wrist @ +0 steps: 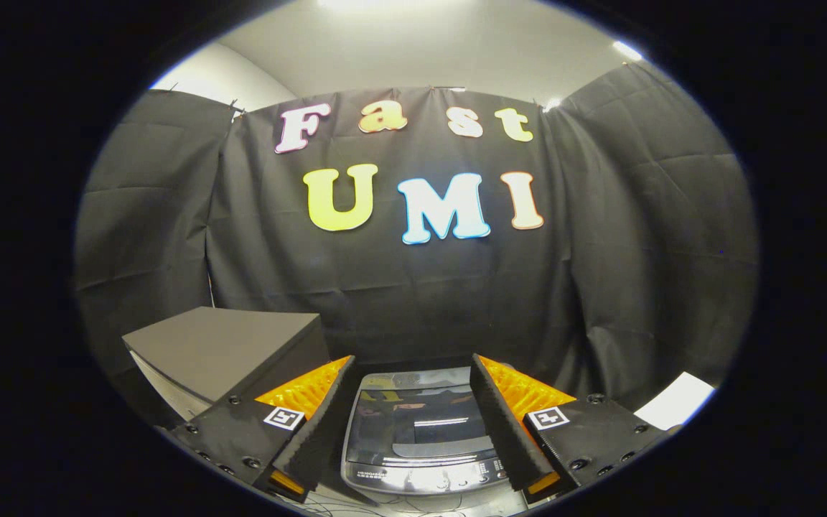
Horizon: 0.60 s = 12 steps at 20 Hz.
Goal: Put the clothes into the washing machine and then close the washing machine lid.
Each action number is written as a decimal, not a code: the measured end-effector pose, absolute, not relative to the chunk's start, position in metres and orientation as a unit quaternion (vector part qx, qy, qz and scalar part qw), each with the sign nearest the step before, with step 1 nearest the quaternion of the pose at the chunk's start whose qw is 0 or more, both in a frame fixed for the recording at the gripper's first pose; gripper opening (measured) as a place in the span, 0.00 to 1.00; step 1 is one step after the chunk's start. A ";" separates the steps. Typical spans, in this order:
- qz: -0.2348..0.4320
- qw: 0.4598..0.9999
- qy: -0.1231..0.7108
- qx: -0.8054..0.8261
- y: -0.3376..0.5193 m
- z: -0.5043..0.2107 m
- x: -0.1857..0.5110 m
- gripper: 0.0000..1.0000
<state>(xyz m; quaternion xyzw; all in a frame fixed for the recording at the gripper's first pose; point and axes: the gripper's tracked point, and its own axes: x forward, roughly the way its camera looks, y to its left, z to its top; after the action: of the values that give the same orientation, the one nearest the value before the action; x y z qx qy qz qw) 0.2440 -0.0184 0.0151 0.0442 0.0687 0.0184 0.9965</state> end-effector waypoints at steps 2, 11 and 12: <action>0.017 0.997 0.062 0.037 -0.014 0.022 0.224 0.97; 0.007 0.999 0.035 0.034 -0.009 0.049 0.121 0.97; 0.006 0.999 0.032 0.035 -0.010 0.053 0.110 0.97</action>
<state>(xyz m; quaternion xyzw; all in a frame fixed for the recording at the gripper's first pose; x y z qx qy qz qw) 0.1102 -0.0096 0.0532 0.0350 0.0324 0.0056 0.9988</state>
